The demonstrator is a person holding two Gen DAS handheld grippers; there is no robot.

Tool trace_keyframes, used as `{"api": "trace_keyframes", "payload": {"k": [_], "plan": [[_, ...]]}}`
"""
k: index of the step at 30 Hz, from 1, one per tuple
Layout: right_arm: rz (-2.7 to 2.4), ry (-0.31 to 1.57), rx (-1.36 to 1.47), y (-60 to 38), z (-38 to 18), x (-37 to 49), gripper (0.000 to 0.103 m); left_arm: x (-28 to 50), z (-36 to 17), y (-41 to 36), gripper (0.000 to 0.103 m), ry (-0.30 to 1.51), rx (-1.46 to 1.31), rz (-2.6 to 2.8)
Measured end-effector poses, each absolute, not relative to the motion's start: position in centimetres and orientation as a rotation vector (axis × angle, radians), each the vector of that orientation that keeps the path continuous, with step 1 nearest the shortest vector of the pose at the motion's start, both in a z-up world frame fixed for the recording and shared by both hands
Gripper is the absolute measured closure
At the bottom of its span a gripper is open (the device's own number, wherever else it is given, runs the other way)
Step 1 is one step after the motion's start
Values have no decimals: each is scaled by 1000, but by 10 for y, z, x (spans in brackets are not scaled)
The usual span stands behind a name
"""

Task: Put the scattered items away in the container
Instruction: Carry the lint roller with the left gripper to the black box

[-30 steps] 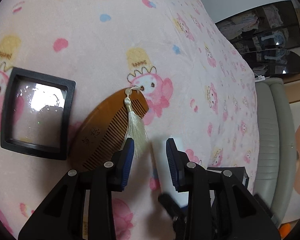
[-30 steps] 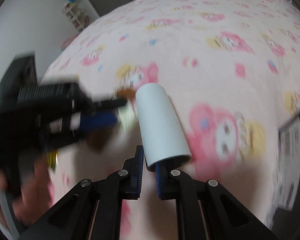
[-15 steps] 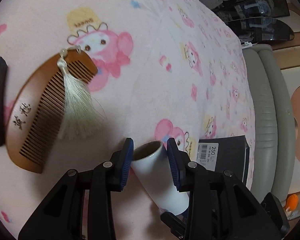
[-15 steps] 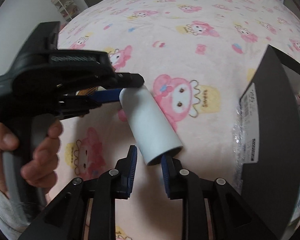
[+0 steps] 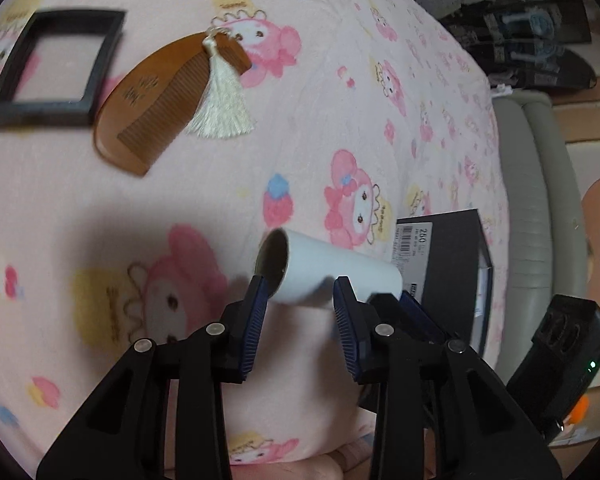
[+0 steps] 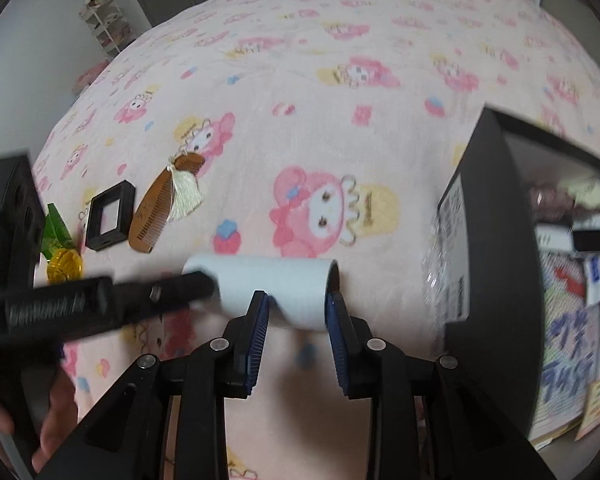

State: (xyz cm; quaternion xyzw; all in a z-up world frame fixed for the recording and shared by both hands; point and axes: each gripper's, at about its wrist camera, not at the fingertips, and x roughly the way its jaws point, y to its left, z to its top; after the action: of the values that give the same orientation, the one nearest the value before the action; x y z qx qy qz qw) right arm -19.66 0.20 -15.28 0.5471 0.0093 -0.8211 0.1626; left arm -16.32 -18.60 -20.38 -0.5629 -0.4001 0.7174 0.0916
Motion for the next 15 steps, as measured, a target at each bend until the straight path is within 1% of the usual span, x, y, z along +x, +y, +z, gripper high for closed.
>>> {"api": "trace_keyframes", "payload": {"k": [7, 9, 13, 15], "plan": [[-2340, 7, 1585, 10, -162, -196, 76, -170, -195, -190, 69, -1205, -1563, 2187], [-2345, -3, 1575, 9, -162, -197, 72, -174, -199, -183, 69, -1172, -1596, 2182], [-2348, 3, 1558, 6, -165, -201, 70, -170, -208, -174, 69, -1120, -1676, 2164], [-2342, 7, 1547, 6, -162, -199, 69, -162, -205, -173, 69, -1122, -1672, 2155]]}}
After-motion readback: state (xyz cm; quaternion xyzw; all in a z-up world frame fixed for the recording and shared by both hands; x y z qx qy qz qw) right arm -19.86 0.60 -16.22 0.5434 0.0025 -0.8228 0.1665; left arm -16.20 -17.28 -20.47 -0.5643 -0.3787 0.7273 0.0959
